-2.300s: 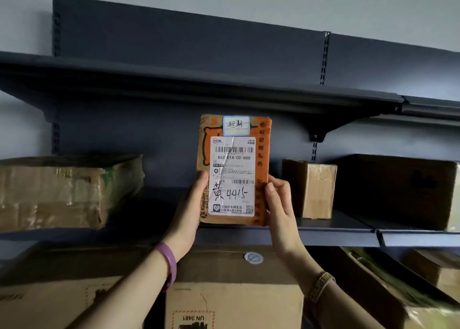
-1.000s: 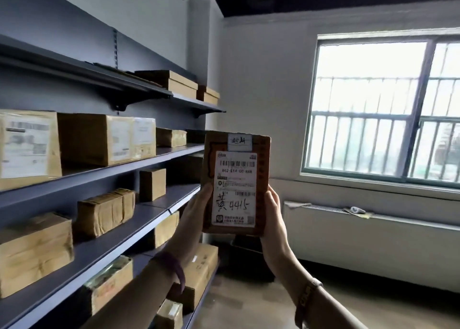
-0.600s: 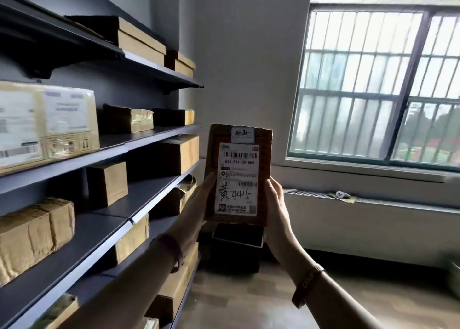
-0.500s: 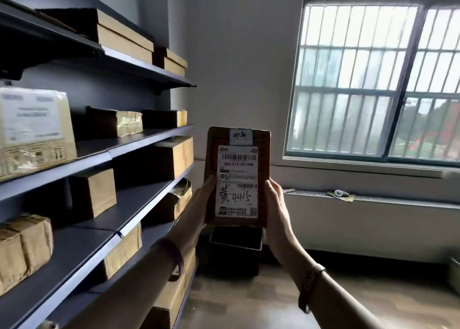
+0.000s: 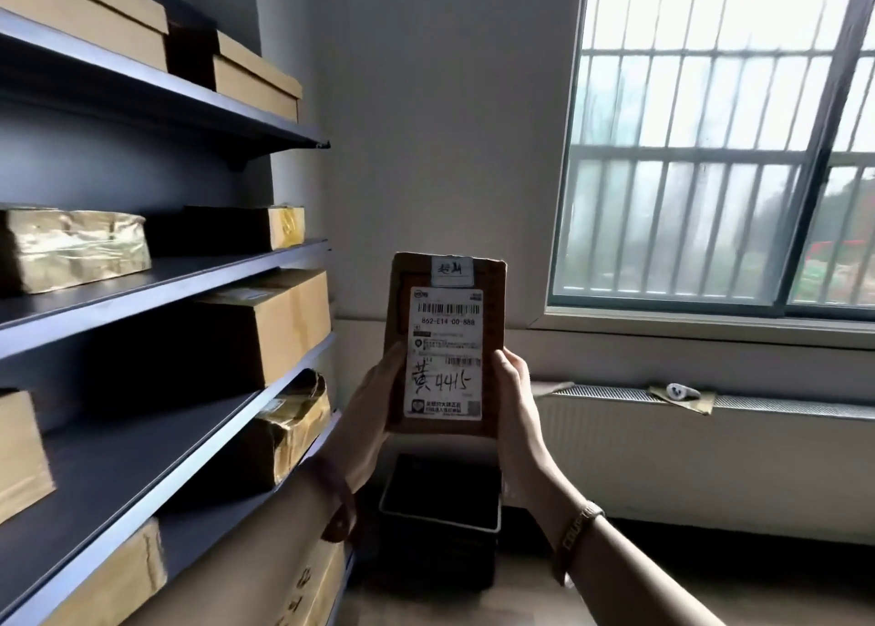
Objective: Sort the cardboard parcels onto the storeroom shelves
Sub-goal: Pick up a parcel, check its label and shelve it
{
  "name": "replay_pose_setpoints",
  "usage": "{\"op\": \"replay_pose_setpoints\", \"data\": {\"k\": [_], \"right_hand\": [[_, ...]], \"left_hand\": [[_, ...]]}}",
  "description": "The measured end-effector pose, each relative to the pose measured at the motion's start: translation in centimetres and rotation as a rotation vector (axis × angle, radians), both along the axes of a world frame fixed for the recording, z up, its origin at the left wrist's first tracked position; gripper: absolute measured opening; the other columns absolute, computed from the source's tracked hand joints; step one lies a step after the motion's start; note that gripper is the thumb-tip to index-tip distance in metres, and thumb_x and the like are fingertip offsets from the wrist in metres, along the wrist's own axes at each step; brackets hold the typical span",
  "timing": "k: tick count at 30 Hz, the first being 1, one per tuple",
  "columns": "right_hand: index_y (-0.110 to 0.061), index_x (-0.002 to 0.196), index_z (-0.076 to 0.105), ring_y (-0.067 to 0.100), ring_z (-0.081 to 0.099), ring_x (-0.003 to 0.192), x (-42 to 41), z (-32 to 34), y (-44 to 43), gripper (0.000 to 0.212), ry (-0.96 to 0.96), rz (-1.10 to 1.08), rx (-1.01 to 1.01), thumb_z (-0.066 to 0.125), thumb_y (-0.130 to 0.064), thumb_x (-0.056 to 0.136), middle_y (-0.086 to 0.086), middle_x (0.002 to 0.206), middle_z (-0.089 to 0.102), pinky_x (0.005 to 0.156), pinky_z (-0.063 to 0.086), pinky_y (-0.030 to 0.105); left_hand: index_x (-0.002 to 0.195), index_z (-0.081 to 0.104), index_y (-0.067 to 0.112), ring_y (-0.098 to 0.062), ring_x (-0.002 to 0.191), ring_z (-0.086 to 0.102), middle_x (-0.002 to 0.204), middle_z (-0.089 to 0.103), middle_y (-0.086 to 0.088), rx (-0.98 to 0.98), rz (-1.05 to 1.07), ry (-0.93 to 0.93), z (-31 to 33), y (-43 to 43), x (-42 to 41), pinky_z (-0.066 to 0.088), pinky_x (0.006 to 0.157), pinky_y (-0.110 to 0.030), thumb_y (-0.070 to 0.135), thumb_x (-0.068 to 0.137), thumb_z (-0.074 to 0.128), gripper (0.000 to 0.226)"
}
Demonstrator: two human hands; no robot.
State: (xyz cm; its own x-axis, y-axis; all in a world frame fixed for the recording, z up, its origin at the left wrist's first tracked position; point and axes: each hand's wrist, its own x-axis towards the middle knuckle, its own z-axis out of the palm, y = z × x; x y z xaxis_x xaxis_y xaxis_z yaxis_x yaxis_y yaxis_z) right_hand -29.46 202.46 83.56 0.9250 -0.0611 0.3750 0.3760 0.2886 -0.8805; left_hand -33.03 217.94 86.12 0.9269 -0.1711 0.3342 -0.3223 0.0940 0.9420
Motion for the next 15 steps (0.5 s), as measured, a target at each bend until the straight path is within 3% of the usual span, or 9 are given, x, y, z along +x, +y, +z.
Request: {"op": "replay_pose_setpoints", "data": {"k": [4,7,10,15], "right_hand": [[-0.022,0.129,0.052,0.026,0.059,0.121,9.1,0.6,-1.2,0.062,0.02,0.019,0.014,0.055,-0.061,0.081,0.008,0.131,0.061,0.103,0.045,0.057],[-0.027,0.125,0.053,0.025,0.061,0.119,14.8,0.5,-1.8,0.054,0.037,0.026,0.02,0.054,-0.059,0.082,0.008,0.13,0.061,0.101,0.047,0.056],[-0.021,0.128,0.051,0.028,0.064,0.114,19.9,0.4,-2.1,0.051,0.035,0.05,0.025,0.052,-0.053,0.089,0.011,0.126,0.064,0.097,0.05,0.057],[-0.026,0.122,0.053,0.02,0.068,0.107,27.7,-0.4,-2.1,0.045,0.054,0.055,0.032,0.057,-0.054,0.087,0.006,0.12,0.069,0.087,0.057,0.046]], "left_hand": [[0.121,0.062,0.034,-0.017,0.112,0.064,0.12,0.068,0.001,-0.015,0.036,0.051,0.6,-1.4,8.9,0.044,0.101,-0.049,0.06,0.095,0.029,0.049],[0.12,0.062,0.033,-0.015,0.109,0.065,0.117,0.07,0.002,-0.008,0.042,0.083,0.6,-2.0,14.6,0.045,0.101,-0.049,0.061,0.093,0.029,0.05],[0.112,0.068,0.039,-0.013,0.106,0.067,0.114,0.071,0.003,0.002,0.057,0.104,0.5,-2.3,19.9,0.045,0.1,-0.046,0.069,0.088,0.034,0.051],[0.112,0.067,0.042,-0.014,0.108,0.066,0.115,0.07,0.004,0.029,0.058,0.101,-0.5,-1.9,28.6,0.043,0.101,-0.046,0.074,0.084,0.035,0.053]]}}
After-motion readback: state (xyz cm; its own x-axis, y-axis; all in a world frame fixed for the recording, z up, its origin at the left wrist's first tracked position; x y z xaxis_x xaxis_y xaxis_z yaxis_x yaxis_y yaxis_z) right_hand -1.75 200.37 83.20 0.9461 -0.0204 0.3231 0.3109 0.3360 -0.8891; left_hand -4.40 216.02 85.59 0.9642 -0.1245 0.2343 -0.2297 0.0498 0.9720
